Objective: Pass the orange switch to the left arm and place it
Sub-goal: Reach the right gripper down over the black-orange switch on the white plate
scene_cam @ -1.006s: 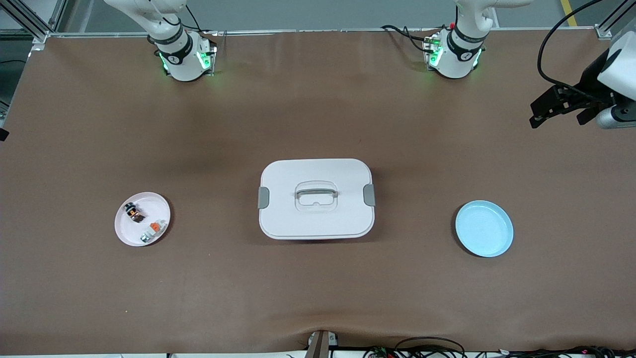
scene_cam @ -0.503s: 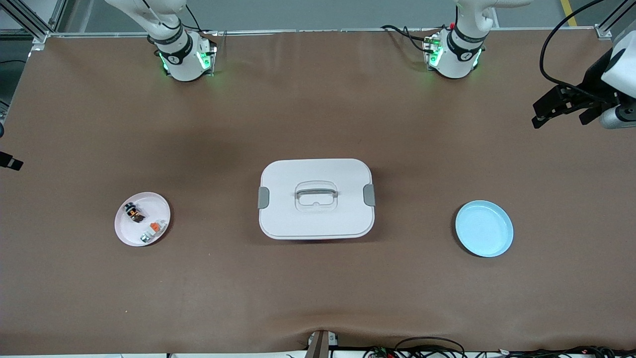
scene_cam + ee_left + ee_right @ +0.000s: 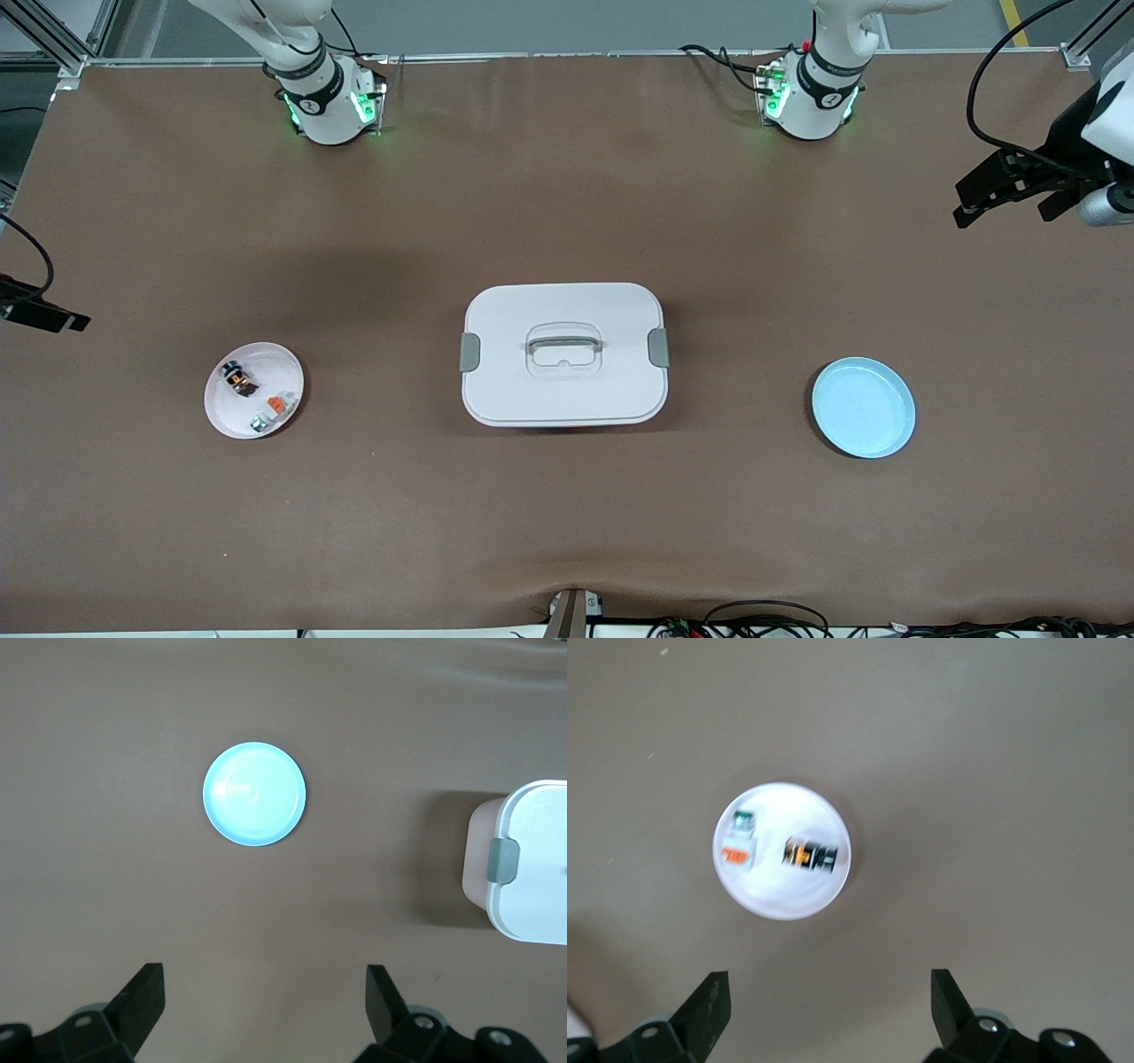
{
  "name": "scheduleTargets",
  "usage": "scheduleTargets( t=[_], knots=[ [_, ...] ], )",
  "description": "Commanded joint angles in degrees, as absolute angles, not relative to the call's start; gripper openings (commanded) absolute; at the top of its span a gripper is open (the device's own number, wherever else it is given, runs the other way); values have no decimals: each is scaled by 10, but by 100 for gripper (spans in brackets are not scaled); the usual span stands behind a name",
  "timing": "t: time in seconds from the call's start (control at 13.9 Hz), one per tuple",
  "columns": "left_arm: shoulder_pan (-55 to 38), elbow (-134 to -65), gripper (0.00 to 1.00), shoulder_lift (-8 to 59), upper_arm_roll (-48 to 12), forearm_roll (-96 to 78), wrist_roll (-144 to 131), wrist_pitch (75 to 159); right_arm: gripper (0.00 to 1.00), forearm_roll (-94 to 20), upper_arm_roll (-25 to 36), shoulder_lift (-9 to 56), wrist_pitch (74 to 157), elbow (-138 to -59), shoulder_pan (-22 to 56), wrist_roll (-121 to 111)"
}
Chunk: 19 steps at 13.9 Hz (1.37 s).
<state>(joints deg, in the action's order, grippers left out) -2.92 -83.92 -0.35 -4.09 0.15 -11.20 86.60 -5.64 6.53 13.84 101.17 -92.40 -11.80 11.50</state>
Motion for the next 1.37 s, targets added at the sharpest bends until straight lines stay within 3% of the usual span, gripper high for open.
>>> scheduleTargets(
  t=[0.0,0.5,0.86,1.15,1.29],
  knots=[
    [-28,-825,100,0,-39,0,-102,856,100,-46,59,148,1079,-970,-128,150],
    [-29,-825,100,-1,-39,-1,-103,855,100,-52,57,254,1192,-971,-108,253],
    [-28,-824,100,-3,-39,-4,-103,855,100,-52,57,277,1220,-979,-73,334],
    [-19,-824,100,-5,-40,-4,-103,854,100,-52,56,276,1342,-1059,-50,352],
    [-12,-824,100,-5,-40,-6,-102,851,100,-51,56,276,1365,-1075,-50,348]
  ],
)
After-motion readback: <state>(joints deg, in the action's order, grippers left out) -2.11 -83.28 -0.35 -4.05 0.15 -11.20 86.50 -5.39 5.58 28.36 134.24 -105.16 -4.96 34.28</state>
